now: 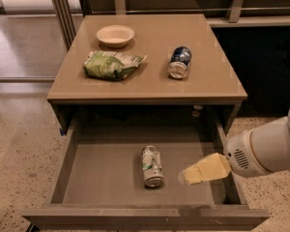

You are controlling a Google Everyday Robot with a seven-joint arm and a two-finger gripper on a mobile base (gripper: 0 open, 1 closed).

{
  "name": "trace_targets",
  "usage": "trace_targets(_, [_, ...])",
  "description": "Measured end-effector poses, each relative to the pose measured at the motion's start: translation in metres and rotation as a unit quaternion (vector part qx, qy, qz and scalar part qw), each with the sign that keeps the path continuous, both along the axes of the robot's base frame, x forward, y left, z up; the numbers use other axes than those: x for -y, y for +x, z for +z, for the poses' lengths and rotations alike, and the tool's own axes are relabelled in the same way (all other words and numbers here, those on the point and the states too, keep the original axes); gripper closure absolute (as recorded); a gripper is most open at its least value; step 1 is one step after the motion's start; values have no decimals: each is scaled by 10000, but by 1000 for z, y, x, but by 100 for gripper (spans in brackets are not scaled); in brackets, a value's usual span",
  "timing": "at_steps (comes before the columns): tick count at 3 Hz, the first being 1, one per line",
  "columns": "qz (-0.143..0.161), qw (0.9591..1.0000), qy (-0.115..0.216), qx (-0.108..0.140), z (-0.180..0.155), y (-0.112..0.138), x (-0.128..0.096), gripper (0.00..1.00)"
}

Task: Pick 7up can from top drawer and place on counter

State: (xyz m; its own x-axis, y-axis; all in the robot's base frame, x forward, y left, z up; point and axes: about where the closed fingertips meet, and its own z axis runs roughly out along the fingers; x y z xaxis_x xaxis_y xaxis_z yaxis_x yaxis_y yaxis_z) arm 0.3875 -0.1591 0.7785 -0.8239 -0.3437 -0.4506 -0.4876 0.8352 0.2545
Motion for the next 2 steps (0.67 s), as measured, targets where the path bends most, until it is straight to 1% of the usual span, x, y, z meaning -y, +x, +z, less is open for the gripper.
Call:
trace_targets(1, [329,9984,225,-403,-41,1,-51,0])
trace_targets(2, [617,9961,366,-522,-66,5,-95,0])
